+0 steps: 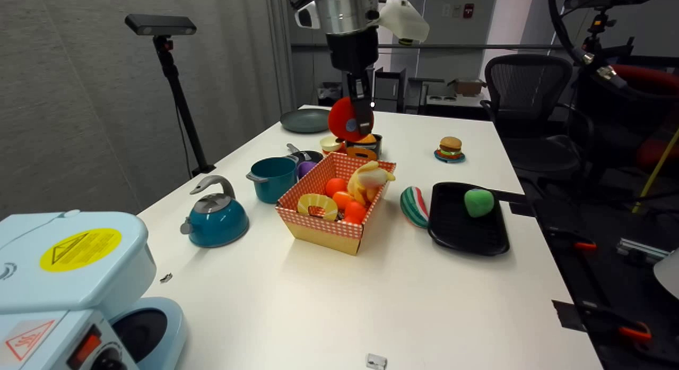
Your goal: Take the orange plush toy from the tray and put it in the box
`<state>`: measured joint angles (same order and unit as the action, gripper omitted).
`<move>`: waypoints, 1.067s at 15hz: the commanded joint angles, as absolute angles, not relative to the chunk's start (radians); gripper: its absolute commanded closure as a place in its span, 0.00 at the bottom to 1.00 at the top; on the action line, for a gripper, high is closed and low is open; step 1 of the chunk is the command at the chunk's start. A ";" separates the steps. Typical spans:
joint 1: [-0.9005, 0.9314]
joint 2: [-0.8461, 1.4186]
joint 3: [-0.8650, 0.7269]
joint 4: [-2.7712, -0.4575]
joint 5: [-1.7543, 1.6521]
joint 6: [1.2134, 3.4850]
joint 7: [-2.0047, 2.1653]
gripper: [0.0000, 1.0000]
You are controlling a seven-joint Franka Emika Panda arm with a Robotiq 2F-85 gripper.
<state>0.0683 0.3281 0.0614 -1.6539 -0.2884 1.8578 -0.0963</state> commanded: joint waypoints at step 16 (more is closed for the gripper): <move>0.033 0.156 0.055 -1.748 -0.201 1.812 -0.253 0.00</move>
<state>0.0536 0.2435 0.0576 -1.6888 -0.2433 1.8483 -0.1862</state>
